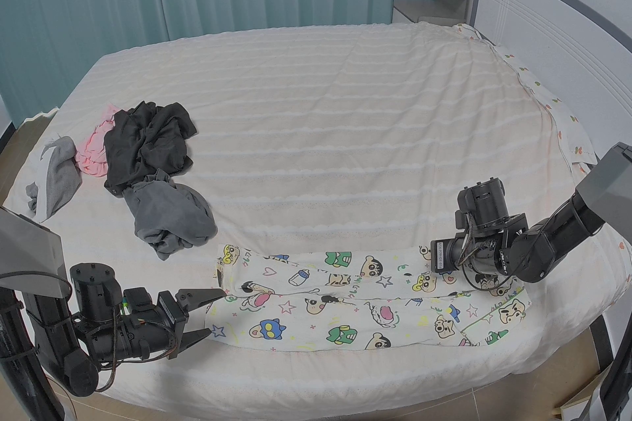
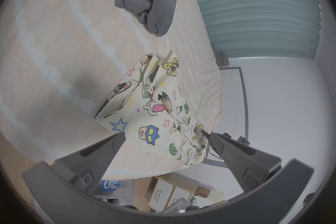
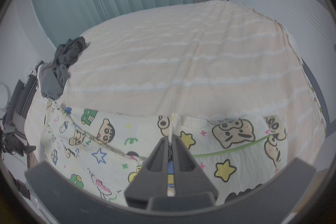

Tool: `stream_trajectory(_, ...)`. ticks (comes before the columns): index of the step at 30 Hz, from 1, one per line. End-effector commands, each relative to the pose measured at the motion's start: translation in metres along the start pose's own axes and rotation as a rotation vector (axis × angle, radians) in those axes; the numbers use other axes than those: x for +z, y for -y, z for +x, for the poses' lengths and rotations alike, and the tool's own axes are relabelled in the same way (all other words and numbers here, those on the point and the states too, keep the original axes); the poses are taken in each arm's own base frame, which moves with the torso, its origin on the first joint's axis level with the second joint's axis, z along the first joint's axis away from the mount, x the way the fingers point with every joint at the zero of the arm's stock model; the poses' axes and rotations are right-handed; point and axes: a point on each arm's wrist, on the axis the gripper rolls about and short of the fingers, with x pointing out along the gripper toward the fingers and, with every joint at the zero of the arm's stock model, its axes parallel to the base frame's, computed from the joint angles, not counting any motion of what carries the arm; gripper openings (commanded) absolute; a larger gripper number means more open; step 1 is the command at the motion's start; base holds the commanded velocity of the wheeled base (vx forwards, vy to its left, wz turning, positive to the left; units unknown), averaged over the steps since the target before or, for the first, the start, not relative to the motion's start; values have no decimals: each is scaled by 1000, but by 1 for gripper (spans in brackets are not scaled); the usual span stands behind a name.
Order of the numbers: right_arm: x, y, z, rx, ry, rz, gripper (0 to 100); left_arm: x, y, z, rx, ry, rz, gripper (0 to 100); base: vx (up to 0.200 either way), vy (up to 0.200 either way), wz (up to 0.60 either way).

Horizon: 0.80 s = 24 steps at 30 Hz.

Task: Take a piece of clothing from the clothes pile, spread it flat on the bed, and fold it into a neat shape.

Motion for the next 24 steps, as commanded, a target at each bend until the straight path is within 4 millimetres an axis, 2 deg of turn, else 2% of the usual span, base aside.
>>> stream_trajectory(1, -3, -2, 4, 5, 2, -2, 0, -2, -2, -2, 10, -3, -7, 100, 0, 0, 0)
stream_trajectory(7, -11, -5, 4, 11, -25, 27, 0, -2, -2, -2, 10, -3, -5, 100, 0, 0, 0)
stream_trajectory(8, -11, -5, 4, 11, -25, 28, 100, -2, -2, -2, 10, -5, -5, 100, 0, 0, 0)
stream_trajectory(12, -8, -5, -2, 36, -16, 68, 100, -2, -2, -2, 11, -5, -6, 100, 0, 0, 0)
stream_trajectory(18, -1, 6, -23, 50, 38, 137, 100, -2, -2, -2, 12, -6, -6, 100, 0, 0, 0)
stream_trajectory(22, -4, 36, -31, 61, 57, 249, 100, -2, -2, -2, 12, -6, -8, 100, 0, 0, 0)
stream_trajectory(23, -4, 36, -31, 61, 57, 249, 100, -2, -2, -2, 12, -6, -8, 100, 0, 0, 0)
stream_trajectory(24, -10, 48, -30, 80, 50, 339, 100, -3, -2, -1, 11, -10, -7, 100, 0, 0, 0)
